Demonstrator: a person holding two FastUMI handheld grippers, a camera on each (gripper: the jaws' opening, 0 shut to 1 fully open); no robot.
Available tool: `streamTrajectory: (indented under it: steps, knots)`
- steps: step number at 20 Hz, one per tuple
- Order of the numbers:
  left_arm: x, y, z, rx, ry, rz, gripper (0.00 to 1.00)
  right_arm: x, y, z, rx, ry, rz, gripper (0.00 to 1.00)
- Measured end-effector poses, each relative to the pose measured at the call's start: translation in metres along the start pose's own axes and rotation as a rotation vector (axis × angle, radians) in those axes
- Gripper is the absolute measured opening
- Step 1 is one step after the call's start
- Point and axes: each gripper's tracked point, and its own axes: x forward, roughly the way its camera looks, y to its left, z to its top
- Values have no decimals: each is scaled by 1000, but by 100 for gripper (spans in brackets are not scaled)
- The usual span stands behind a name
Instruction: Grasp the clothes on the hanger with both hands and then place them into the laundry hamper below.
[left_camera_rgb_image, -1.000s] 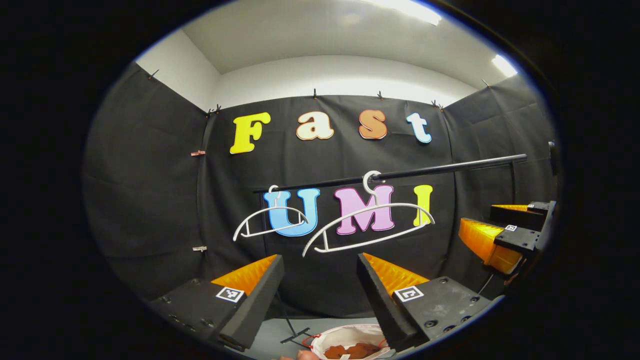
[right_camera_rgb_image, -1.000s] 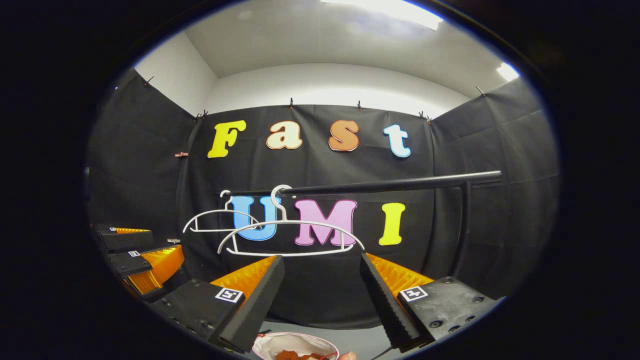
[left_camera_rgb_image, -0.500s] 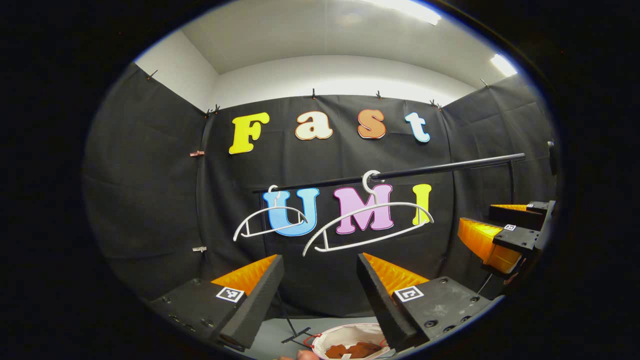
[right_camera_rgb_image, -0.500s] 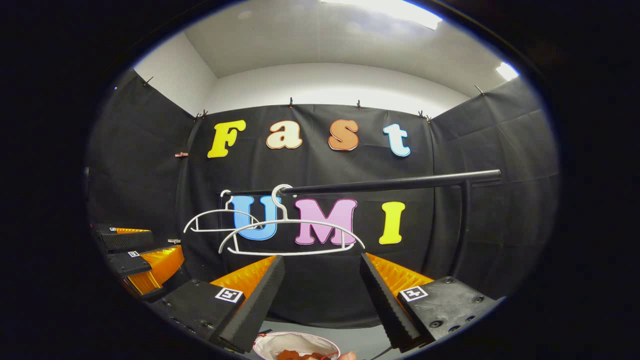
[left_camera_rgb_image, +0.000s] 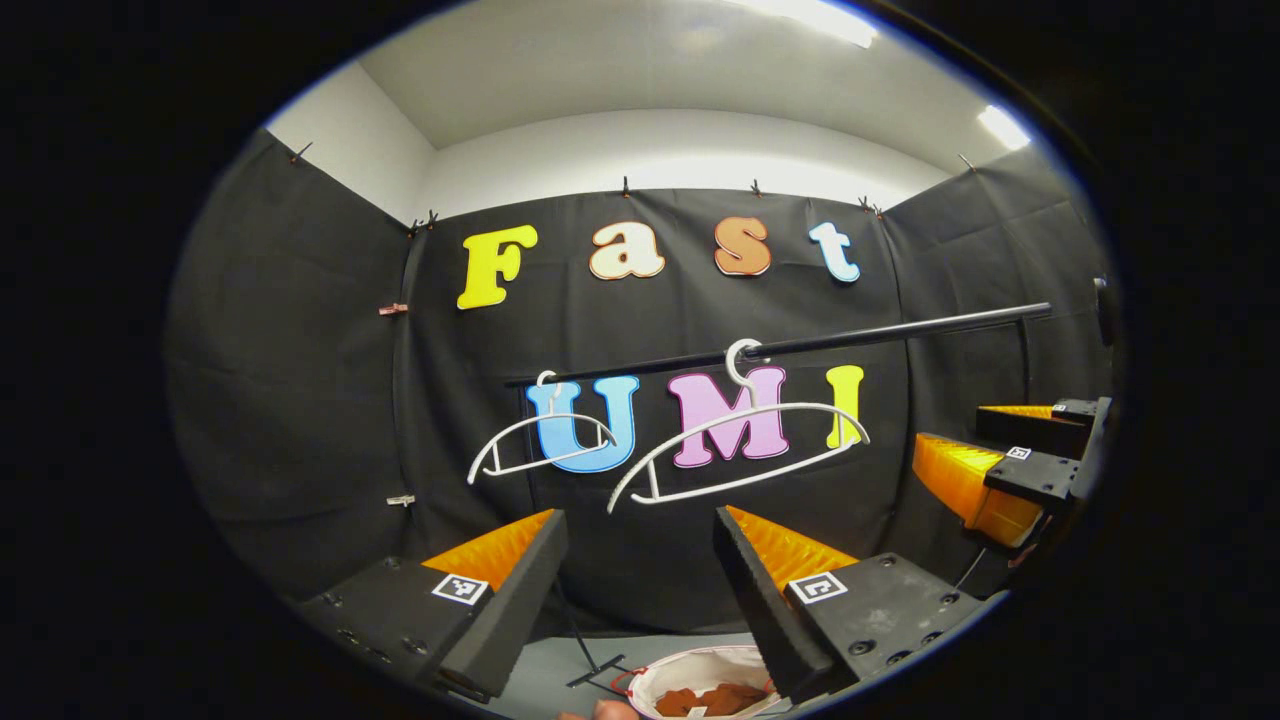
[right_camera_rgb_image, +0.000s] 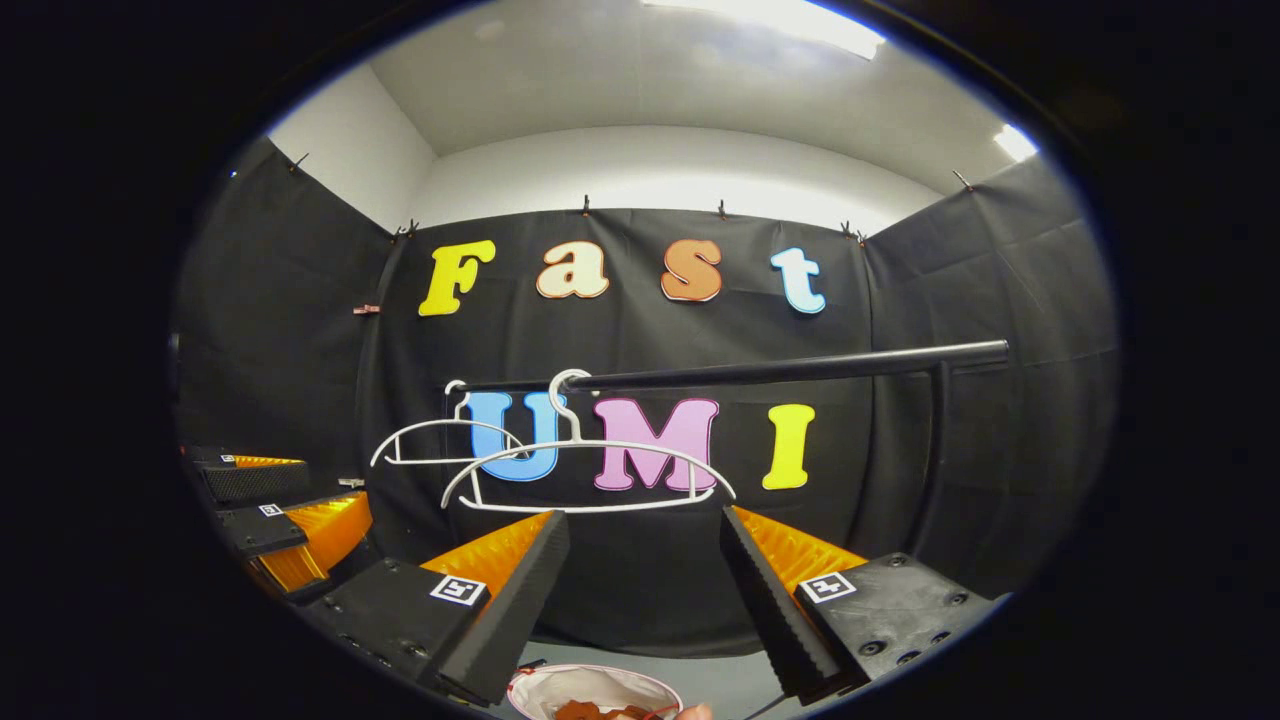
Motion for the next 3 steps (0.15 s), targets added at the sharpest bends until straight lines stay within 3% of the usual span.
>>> streamTrajectory:
  steps: [3]
  knots:
    - [1,0,0,-1,1,0,93,1,1,0,1,1,2,97]
